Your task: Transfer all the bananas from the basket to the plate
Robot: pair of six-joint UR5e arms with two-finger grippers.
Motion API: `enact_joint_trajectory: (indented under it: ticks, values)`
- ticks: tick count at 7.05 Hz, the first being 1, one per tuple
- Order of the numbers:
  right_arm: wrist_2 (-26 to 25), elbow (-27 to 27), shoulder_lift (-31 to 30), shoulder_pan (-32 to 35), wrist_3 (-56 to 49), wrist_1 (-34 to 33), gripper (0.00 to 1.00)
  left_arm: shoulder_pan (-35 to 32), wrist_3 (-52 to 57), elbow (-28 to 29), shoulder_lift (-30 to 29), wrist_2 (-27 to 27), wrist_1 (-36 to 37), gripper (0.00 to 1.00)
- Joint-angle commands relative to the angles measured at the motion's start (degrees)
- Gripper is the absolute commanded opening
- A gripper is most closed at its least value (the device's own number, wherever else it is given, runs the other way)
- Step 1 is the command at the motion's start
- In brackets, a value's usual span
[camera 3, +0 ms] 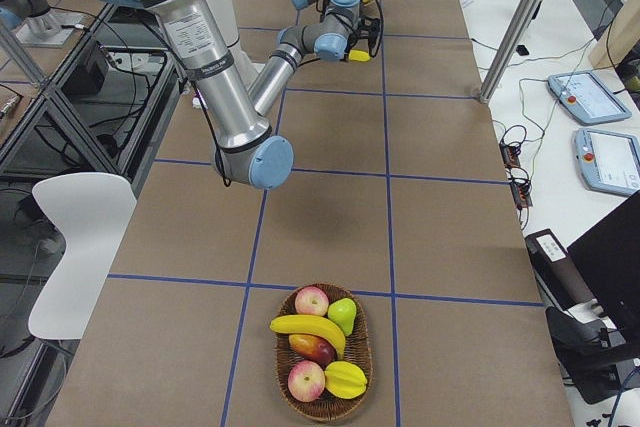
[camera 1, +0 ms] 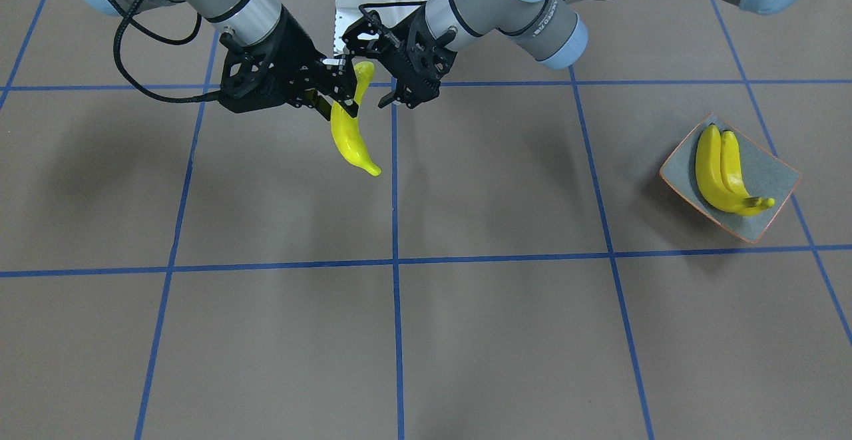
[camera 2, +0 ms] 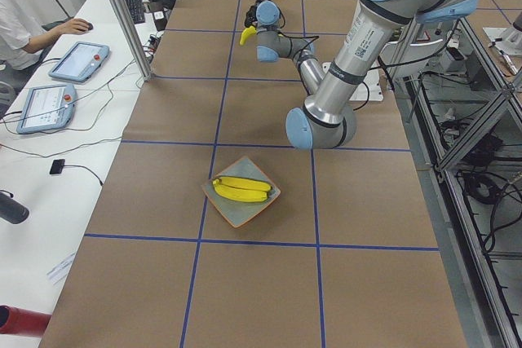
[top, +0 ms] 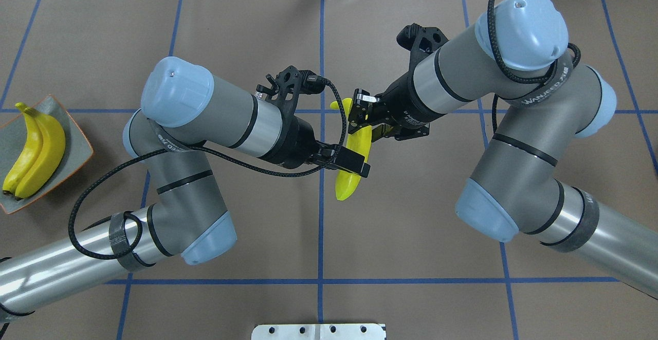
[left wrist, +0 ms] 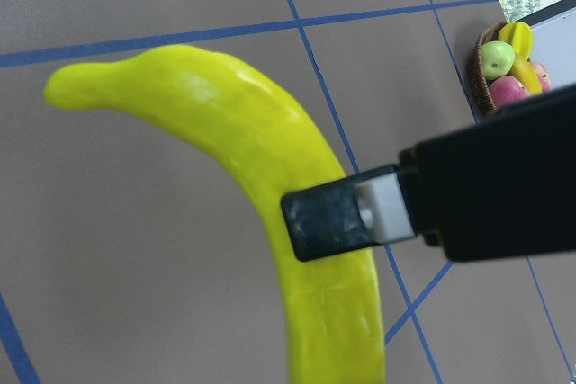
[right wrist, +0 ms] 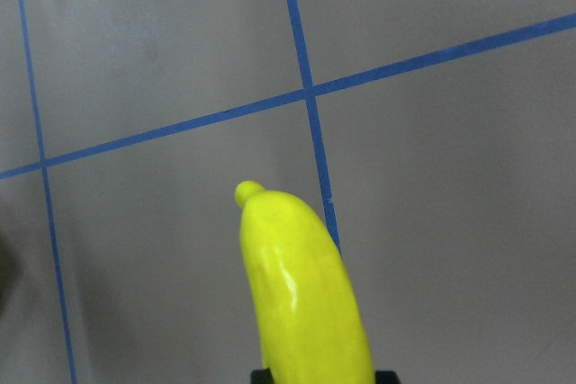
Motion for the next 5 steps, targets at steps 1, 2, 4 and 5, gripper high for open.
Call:
enact_joint_trajectory:
  ticks: [1,2,4,5]
  values:
    - [0.1,0.0,0.2,0.0,1.0,0.3,0.00,0.2,0.0,0.1,0.0,0.3,0.0,0.88]
    - [0.1,0.0,0.2,0.0,1.0,0.4,0.00,0.2,0.0,0.1,0.0,0.3,0.1,0.76]
    - [0.1,0.0,0.7,0.1,1.0,0.4,0.00,0.4,-0.2,0.0,0.1,0.3,0.2,0.00]
    - [0.2,0.1,0.7,0.2,0.9,0.6,0.12,0.4,-0.3,-0.2,0.2,0.3,0.3,0.00]
